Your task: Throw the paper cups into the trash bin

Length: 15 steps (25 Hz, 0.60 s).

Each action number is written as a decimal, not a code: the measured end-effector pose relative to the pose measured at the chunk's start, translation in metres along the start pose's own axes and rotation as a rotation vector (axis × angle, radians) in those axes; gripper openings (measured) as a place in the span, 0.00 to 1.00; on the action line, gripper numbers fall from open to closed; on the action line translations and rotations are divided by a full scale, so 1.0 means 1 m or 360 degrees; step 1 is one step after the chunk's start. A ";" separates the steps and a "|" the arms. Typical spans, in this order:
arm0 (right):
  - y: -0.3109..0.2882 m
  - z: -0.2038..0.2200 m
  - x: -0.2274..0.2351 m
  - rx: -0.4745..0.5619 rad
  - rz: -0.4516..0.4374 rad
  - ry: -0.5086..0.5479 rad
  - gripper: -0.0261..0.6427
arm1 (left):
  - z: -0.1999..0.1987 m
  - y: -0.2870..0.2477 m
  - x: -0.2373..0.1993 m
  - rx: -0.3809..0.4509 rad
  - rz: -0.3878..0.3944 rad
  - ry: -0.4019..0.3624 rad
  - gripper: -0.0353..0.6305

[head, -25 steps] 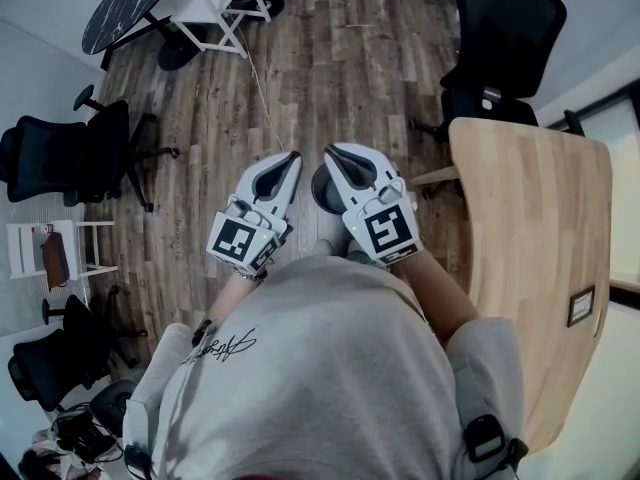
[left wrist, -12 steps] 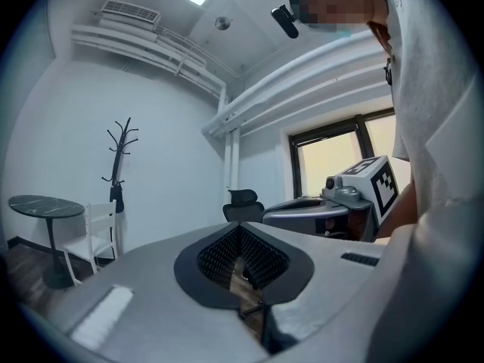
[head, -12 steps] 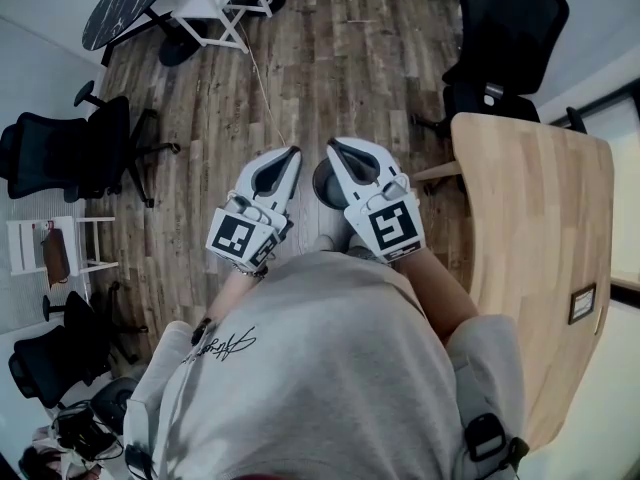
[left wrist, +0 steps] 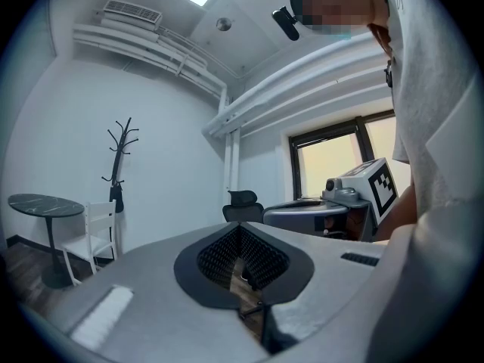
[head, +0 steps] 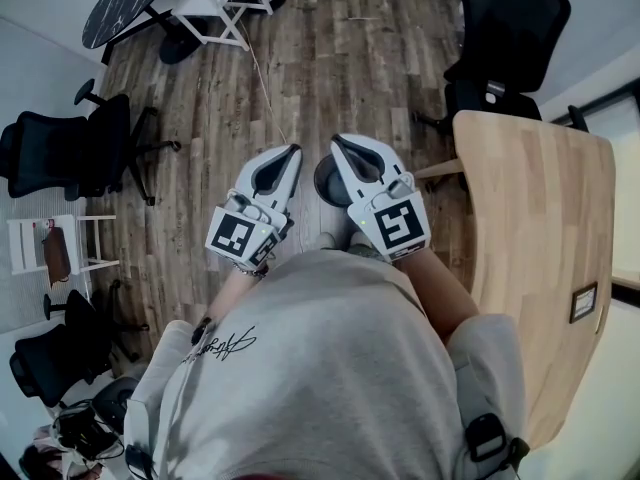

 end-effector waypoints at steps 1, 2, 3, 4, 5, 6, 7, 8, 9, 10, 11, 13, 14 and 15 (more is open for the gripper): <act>0.001 0.000 0.000 -0.0009 -0.0003 -0.0006 0.05 | 0.000 -0.001 0.001 0.0000 0.0001 -0.0001 0.06; 0.001 0.000 0.001 -0.0007 -0.0001 -0.0009 0.05 | 0.000 -0.001 0.001 -0.0001 0.0001 -0.0003 0.06; 0.001 0.000 0.002 0.0005 0.0005 -0.0008 0.05 | 0.001 -0.002 0.001 -0.0002 0.0002 -0.0003 0.06; 0.001 -0.001 0.003 0.0009 0.0007 -0.0010 0.05 | 0.001 -0.002 0.001 -0.0003 0.0002 -0.0002 0.06; 0.001 -0.001 0.003 -0.0003 0.0000 -0.0014 0.05 | 0.000 -0.002 0.001 -0.0002 0.0004 0.0001 0.06; 0.001 -0.001 0.002 -0.0021 -0.0010 -0.0018 0.05 | 0.000 -0.002 0.001 -0.0001 0.0006 0.0004 0.06; 0.001 -0.001 0.001 -0.0033 -0.0017 -0.0020 0.05 | -0.001 -0.002 0.001 0.0001 0.0008 0.0008 0.06; 0.001 -0.002 0.001 -0.0036 -0.0019 -0.0018 0.05 | -0.001 -0.002 0.000 0.0004 0.0009 0.0012 0.06; 0.001 -0.002 0.001 -0.0032 -0.0018 -0.0016 0.05 | -0.001 -0.002 0.000 0.0006 0.0011 0.0016 0.06; 0.001 -0.002 0.001 -0.0027 -0.0015 -0.0014 0.05 | -0.001 -0.003 0.000 0.0007 0.0012 0.0019 0.06; 0.002 -0.003 0.001 -0.0022 -0.0013 -0.0016 0.05 | -0.001 -0.003 0.000 0.0007 0.0013 0.0019 0.06; 0.002 -0.003 0.002 -0.0016 -0.0011 -0.0023 0.05 | -0.001 -0.004 0.001 0.0006 0.0017 0.0014 0.06; 0.002 -0.004 0.003 -0.0014 -0.0011 -0.0023 0.05 | -0.001 -0.005 0.001 0.0007 0.0020 0.0011 0.06; 0.002 -0.005 0.003 -0.0012 -0.0011 -0.0021 0.05 | -0.003 -0.005 0.001 0.0008 0.0022 0.0008 0.06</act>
Point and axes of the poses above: the fingertips, and each gripper's own axes: y backward along the fingers, x to its right, z out of its underside, the point moved 1 cm from there along y, backward along the fingers, and after that the axes turned 14 degrees about y, right-handed, at the moved point
